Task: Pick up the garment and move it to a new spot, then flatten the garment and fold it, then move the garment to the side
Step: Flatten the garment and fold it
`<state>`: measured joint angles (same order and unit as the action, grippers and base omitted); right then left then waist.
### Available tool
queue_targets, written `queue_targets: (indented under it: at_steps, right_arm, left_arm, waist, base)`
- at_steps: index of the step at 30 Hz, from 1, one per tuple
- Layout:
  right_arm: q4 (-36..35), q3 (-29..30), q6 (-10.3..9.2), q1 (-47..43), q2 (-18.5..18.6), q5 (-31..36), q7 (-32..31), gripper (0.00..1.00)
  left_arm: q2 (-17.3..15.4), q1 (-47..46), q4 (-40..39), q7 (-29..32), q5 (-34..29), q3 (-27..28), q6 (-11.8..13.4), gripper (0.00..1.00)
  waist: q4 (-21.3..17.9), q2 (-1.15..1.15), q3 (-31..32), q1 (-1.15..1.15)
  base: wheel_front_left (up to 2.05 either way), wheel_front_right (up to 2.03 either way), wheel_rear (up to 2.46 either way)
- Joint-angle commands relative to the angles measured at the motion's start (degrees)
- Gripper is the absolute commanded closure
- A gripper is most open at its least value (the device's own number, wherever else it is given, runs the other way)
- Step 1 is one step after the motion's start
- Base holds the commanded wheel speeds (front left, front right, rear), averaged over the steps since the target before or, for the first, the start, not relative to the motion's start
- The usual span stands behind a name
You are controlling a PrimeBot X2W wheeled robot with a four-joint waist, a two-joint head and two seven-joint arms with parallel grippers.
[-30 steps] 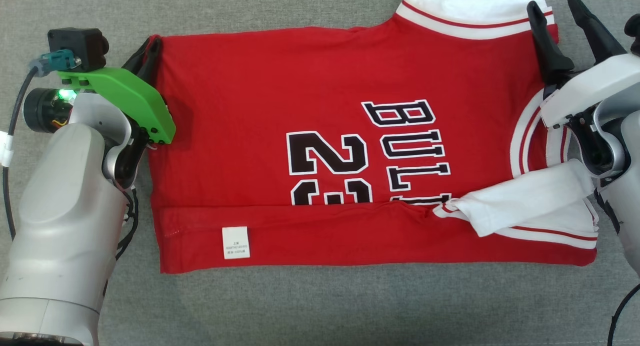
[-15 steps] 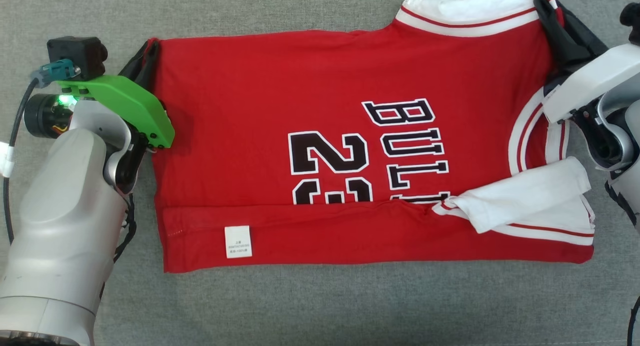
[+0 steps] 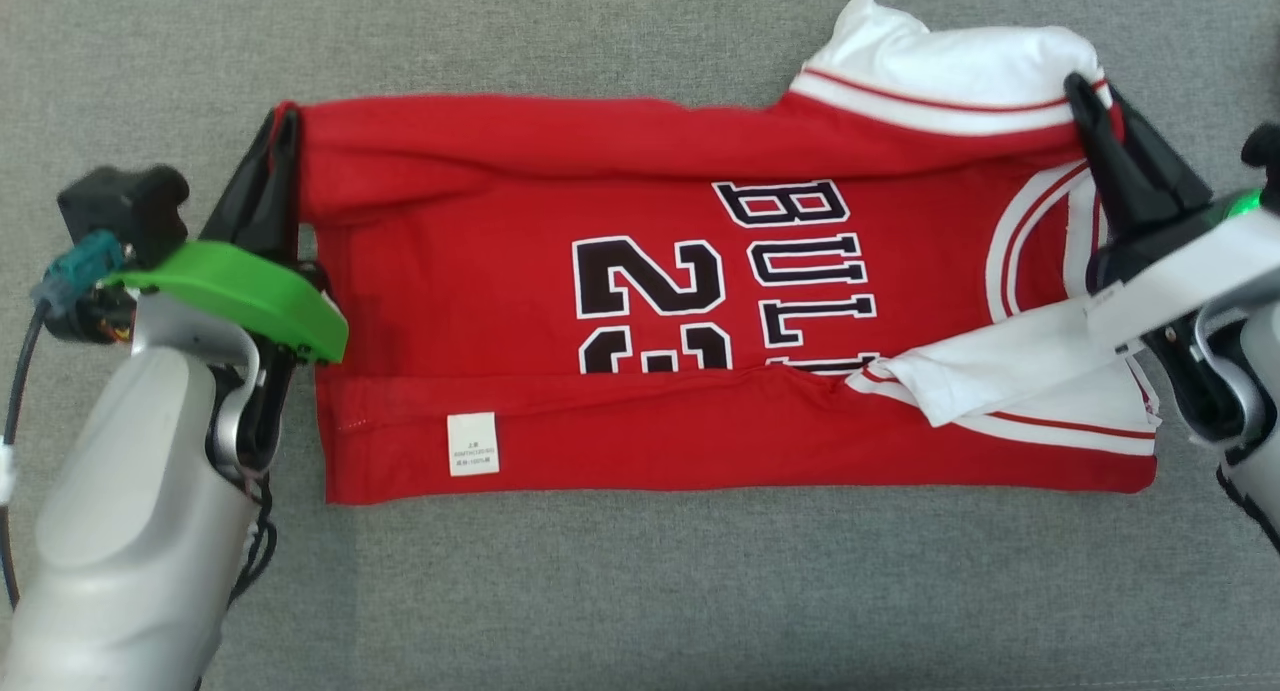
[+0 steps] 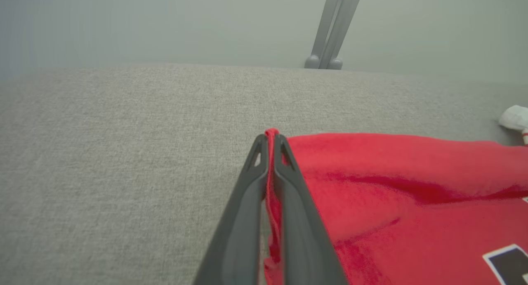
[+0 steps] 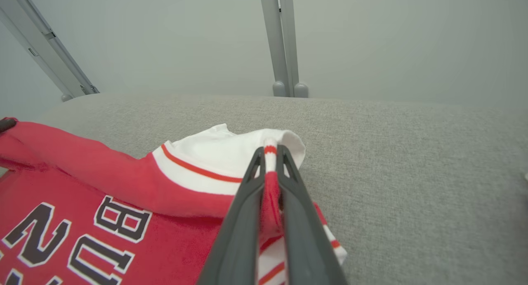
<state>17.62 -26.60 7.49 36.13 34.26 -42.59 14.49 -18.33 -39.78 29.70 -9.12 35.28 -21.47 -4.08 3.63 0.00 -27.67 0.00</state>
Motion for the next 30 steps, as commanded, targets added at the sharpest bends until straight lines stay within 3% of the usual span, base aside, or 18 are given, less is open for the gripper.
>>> queue_targets:
  at_steps: [1, 10, 19, 20, 21, 22, 23, 30]
  right_arm:
    - [-1.22, 0.36, 0.00, -2.67, 0.44, -0.64, 0.37, 1.00]
    - [-6.55, 6.29, -0.02, -17.34, -2.43, -2.53, 0.65, 1.00]
    - [-9.73, 12.46, -0.04, -27.16, -7.91, -1.29, 0.64, 1.00]
    - [-9.71, 12.45, -0.04, -28.17, -8.31, -1.42, 0.65, 0.78]
    - [-9.72, 12.45, -0.04, -28.80, -8.60, -1.43, 0.65, 0.58]
    - [-9.84, 12.51, -0.04, -29.33, -9.00, -1.22, 0.65, 0.05]
    - [-10.03, 12.59, -0.04, -29.74, -9.31, -0.92, 0.65, 0.00]
    - [-15.54, 17.28, 0.00, -33.72, -12.46, 6.59, 0.65, 0.00]
  left_arm:
    - [-0.80, 2.93, -2.15, 0.04, 0.49, 0.48, 1.01, 1.00]
    - [-3.27, 20.25, -16.96, 3.65, 5.18, 3.56, 7.21, 1.00]
    - [-4.94, 28.17, -24.12, 6.63, 6.70, 4.42, 10.89, 1.00]
    - [-4.95, 28.73, -24.33, 7.17, 6.94, 4.34, 11.16, 0.93]
    - [-4.88, 29.23, -24.31, 7.61, 7.24, 4.17, 11.27, 0.69]
    - [-4.88, 29.78, -24.35, 7.96, 7.38, 4.01, 11.51, 0.00]
    - [-4.80, 30.13, -24.44, 8.08, 7.51, 4.02, 11.76, 0.00]
    - [-4.67, 33.54, -27.00, 0.71, 2.68, 4.82, 15.52, 0.00]
  waist:
    - [-0.14, 0.00, 0.17, 0.00]
    - [-1.69, 0.00, 0.65, 0.00]
    - [-2.54, 0.00, 1.49, 0.00]
    - [-2.55, 0.00, 1.60, 0.00]
    - [-2.56, 0.00, 1.72, 0.00]
    - [-2.63, 0.00, 1.91, 0.00]
    - [-2.69, 0.00, 2.07, 0.00]
    - [-3.16, 0.00, 4.82, 0.00]
  base:
    - [0.00, 0.00, 0.00]
    - [0.00, 0.00, 0.00]
    - [0.00, 0.00, 0.00]
    - [0.00, 0.00, 0.00]
    - [0.00, 0.00, 0.00]
    - [0.00, 0.00, 0.00]
    - [0.00, 0.00, 0.00]
    - [0.00, 0.00, 0.00]
